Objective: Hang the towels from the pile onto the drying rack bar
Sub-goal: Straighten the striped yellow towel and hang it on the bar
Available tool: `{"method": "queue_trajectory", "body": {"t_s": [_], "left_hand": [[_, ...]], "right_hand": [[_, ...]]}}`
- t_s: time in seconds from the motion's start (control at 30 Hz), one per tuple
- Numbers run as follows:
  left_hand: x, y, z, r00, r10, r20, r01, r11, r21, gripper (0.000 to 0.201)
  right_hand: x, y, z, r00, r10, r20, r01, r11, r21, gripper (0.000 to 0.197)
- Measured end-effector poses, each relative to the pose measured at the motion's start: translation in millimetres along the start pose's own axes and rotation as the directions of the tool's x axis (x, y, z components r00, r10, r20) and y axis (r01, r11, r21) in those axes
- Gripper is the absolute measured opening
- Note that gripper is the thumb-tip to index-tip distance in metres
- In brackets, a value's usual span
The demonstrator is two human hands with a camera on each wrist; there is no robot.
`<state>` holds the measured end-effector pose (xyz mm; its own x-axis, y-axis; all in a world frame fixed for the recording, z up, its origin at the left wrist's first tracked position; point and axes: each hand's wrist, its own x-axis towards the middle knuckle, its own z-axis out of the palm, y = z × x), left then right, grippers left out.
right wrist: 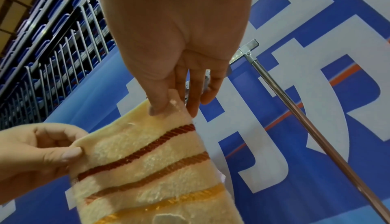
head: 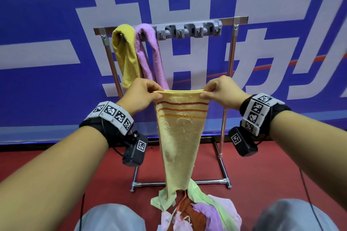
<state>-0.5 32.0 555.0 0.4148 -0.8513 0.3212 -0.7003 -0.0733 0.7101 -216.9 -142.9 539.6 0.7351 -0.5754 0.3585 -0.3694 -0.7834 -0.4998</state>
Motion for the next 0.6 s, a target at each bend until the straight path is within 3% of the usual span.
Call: {"method": "queue_trajectory", "body": {"t_s": [0.17,0.37,0.53,0.6], "left_hand": [[0.5,0.8,-3.1,1.000,-0.012,-0.012,0.011,0.996,-0.091,0.010],[7.4,0.0,-1.3,0.997,-0.017,-0.077,0.013,0.998,-0.060,0.015],[9.7,-0.2,-2.1,0.996,0.008,-0.089,-0.008,1.000,0.006,0.017],[10.6,-0.3,-2.6,0.996,0.009,-0.094,-0.006,0.999,0.033,0.017]], "right_hand": [[2.6,-2.7,-0.6,0.994,0.022,-0.104,-0.011,0.995,0.104,0.019],[4.6,-8.5,-0.2,0.982,0.043,-0.185,-0.009,0.983,0.182,0.025],[2.3,-11.0,-2.1,0.975,0.027,-0.222,0.026,0.972,0.235,0.014],[2.2,-12.1,-2.6,0.973,0.003,-0.232,0.047,0.977,0.210,0.025]]}}
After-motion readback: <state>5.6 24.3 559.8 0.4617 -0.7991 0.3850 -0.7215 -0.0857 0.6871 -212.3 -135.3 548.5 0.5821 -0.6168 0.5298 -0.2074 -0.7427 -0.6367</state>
